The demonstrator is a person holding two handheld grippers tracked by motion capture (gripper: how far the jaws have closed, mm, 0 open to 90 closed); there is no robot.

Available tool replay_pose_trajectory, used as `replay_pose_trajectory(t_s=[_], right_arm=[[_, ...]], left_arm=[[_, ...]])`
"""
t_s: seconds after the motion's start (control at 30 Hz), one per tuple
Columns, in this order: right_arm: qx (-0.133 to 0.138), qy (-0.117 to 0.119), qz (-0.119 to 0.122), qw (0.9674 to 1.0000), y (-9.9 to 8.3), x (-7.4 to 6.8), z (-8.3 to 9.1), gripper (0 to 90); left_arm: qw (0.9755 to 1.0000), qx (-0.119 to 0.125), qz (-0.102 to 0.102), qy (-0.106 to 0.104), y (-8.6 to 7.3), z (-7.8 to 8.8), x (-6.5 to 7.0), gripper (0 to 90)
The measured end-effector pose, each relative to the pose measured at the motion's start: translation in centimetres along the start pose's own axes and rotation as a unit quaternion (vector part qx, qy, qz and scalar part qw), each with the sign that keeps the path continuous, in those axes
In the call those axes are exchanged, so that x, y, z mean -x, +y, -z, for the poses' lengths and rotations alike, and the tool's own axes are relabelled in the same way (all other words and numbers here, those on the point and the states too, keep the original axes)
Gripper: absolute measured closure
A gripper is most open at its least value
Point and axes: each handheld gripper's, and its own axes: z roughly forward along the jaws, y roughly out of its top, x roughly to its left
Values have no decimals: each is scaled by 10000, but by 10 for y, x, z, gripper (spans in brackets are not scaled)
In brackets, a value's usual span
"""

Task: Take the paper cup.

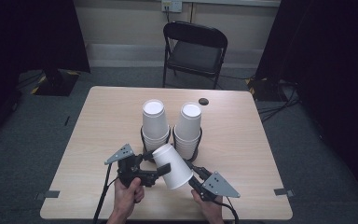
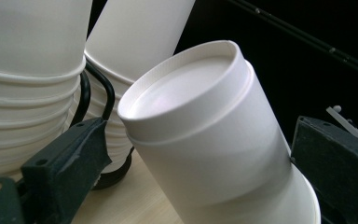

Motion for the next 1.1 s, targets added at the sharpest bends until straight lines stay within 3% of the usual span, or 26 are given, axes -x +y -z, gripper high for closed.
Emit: replay_pose_trajectory(t_s=[0.17, 0.3, 0.37, 0.43, 0.47, 0.6, 0.7, 0.77, 0.93, 1.03, 1.07, 1.1], right_arm=[[-125, -95, -95, 9998, 0, 6, -1, 862], [-377, -88, -274, 9989, 2, 8, 1, 862], [-419, -98, -290, 9987, 3, 9, 2, 862], [-469, -76, -366, 9982, 3, 10, 4, 862], [-495, -78, -377, 9980, 3, 10, 4, 862], [-764, -22, -488, 9959, 3, 10, 2, 862], [-1104, -24, -503, 9926, 3, 10, -1, 862], [-1288, 15, -558, 9901, 2, 10, -3, 862], [-1652, 71, -710, 9837, 1, 13, -3, 862], [-1860, 135, -732, 9797, 1, 14, -2, 862], [-1940, 126, -731, 9782, 2, 14, -2, 862], [-2005, 148, -761, 9766, 2, 15, -2, 862]], left_arm=[[9998, 14, -162, 86, 0, 2, -4, 86], [9994, 83, -296, 167, -1, 6, -7, 150], [9988, 89, -456, 139, -3, 8, -7, 151], [9971, 118, -653, 375, -4, 12, -5, 152], [9946, 161, -843, 588, -5, 13, -3, 152], [9884, -9, -1216, 909, -7, 15, -6, 153], [9867, -30, -1255, 1028, -9, 17, -11, 154], [9877, -15, -1212, 984, -11, 19, -15, 153], [9869, -82, -1215, 1061, -15, 23, -20, 154], [9852, -144, -1344, 1050, -16, 23, -19, 156], [9820, -247, -1499, 1120, -16, 23, -18, 156], [9810, -277, -1559, 1119, -17, 22, -18, 156]])
